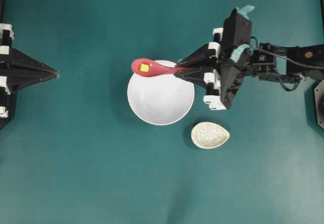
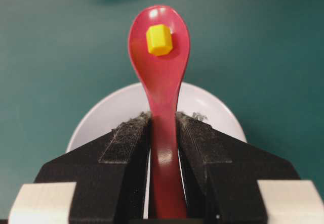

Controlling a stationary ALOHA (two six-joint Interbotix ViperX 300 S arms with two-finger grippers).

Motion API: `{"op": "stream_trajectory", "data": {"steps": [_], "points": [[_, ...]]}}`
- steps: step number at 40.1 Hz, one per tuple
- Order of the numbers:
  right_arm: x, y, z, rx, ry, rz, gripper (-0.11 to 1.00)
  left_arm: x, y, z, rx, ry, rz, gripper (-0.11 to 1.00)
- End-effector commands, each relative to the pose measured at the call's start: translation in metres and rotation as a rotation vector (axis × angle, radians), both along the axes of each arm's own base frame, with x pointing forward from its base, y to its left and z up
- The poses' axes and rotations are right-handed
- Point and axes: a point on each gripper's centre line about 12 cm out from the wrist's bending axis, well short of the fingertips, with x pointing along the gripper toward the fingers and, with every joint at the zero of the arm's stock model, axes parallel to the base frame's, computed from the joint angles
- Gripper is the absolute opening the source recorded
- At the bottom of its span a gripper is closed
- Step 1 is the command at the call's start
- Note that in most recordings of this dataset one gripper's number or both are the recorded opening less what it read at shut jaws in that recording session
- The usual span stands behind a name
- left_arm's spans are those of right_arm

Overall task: Scoop the yellow hexagonal prism block from the bowl with a spoon using the right arm.
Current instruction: 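Raise the spoon with the yellow block up out of the bowl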

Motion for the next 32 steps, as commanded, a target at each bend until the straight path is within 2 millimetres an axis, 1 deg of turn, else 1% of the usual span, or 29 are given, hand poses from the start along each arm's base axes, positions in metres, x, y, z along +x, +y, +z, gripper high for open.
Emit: {"op": "stream_trajectory", "data": {"steps": [1,13,20,32], "points": [[-0.005,0.001,0.015,-0.008,-0.050,0.003,0.24,0.002,0.001,0.011,0.005,-0.024,0.003,0.00],[-0.025,0.002,0.027,-0.017,-0.115,-0.002,0.24,0.002,0.001,0.011,0.007,-0.021,0.002,0.00],[-0.027,0.003,0.032,-0.020,-0.133,-0.002,0.24,0.001,0.001,0.012,0.008,-0.026,0.002,0.00],[-0.026,0.003,0.033,-0.010,-0.131,-0.002,0.24,0.000,0.000,0.013,0.007,-0.032,0.001,0.00]]}}
